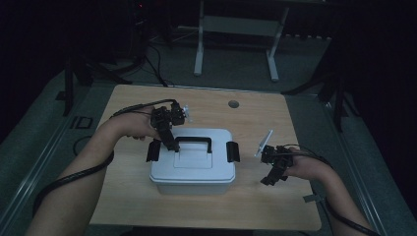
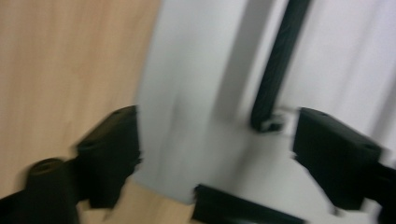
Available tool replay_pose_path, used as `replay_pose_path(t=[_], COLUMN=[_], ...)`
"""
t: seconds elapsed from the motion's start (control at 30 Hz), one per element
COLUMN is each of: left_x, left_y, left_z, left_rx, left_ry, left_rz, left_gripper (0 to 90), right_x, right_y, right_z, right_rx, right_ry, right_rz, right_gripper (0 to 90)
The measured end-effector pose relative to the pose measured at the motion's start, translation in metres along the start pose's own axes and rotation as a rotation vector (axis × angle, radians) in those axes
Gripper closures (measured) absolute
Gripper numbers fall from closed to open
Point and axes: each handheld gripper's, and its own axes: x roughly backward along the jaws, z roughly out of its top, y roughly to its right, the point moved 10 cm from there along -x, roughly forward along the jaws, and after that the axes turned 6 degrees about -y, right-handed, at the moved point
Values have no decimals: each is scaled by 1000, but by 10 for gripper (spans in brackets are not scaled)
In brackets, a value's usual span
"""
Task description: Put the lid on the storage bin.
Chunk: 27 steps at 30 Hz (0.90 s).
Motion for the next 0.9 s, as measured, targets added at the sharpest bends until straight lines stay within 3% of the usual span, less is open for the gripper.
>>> replay_pose_path(t=[0.07, 0.1, 0.23, 0.27, 0.33, 0.47, 0.6, 0.67, 0.9], left_x=[-3, -3, 3, 3, 7, 9, 8, 7, 4], left_y=[-2, -3, -9, -9, -12, -11, -8, -7, -3], left_z=[-6, -8, -17, -17, -23, -29, -39, -45, -59], left_rx=[14, 24, 74, 74, 100, 127, 122, 102, 124], left_ry=[11, 27, 122, 122, 196, 274, 290, 286, 312], left_rz=[0, 7, -12, -12, -4, -21, -30, -5, -4], left_gripper=[10, 1, 0, 0, 0, 1, 1, 1, 1], right_x=[1, 1, 0, 0, -1, -1, -1, -1, -3], right_y=[2, 4, 11, 11, 15, 20, 22, 23, 28], right_z=[2, 4, 5, 5, 5, 7, 7, 8, 10], right_rx=[-5, -9, -36, -36, -57, -102, -120, -125, -169], right_ry=[27, 39, 68, 68, 80, 118, 137, 147, 194], right_rz=[-21, -33, -61, -61, -74, -89, -93, -99, -116], right_gripper=[157, 158, 157, 157, 157, 157, 157, 157, 157])
